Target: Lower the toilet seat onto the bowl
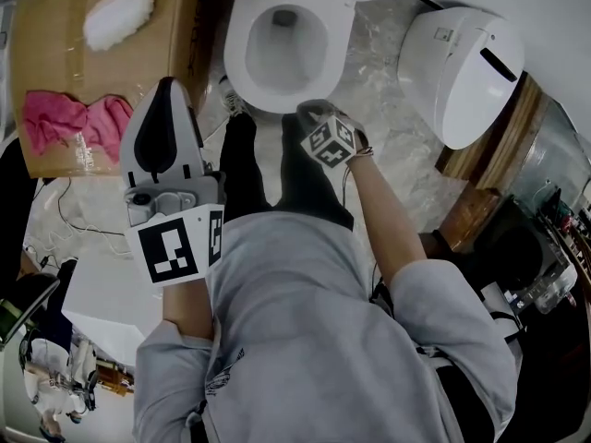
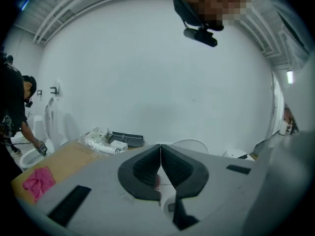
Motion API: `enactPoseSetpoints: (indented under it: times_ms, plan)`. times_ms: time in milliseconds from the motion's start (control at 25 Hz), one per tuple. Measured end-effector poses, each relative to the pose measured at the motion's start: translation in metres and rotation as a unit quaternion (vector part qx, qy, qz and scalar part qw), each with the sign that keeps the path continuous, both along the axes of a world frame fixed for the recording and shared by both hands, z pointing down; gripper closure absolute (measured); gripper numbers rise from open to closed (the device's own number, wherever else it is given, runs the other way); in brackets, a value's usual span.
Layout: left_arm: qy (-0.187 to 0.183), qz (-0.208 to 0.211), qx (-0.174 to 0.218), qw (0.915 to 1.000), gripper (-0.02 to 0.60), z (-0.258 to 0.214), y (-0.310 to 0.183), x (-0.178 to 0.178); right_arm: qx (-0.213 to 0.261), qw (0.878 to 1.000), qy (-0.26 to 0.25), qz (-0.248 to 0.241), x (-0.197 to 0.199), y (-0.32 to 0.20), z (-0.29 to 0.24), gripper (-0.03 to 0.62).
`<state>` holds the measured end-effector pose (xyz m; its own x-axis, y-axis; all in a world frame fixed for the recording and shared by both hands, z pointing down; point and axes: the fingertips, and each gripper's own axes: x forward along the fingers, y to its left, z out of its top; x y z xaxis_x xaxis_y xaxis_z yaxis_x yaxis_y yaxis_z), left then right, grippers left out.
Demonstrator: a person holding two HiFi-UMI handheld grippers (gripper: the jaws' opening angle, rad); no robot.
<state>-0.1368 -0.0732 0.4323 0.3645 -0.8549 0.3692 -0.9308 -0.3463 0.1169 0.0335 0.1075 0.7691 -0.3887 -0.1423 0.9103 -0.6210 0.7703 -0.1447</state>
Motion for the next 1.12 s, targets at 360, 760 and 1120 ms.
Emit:
enactPoseSetpoints:
  times_ms: [360,760,1120]
  plan:
    - [0.007,0.018,0.024,0.9995,0.581,-0.032,-0.009,0.009,0.035,0.987,-0.050,0.145,0.008,-0.035,-0.052,0.594]
    - [0.026,0.041,0.054,0.9973,0.581,-0.069,-0.018,0.031,0.124,0.949,-0.129,0.259,0.019,-0.103,-0.157,0.594]
    - [0.036,0.068,0.082,0.9937,0.581,-0.106,-0.021,0.052,0.213,0.913,-0.179,0.300,0.029,-0.152,-0.254,0.594]
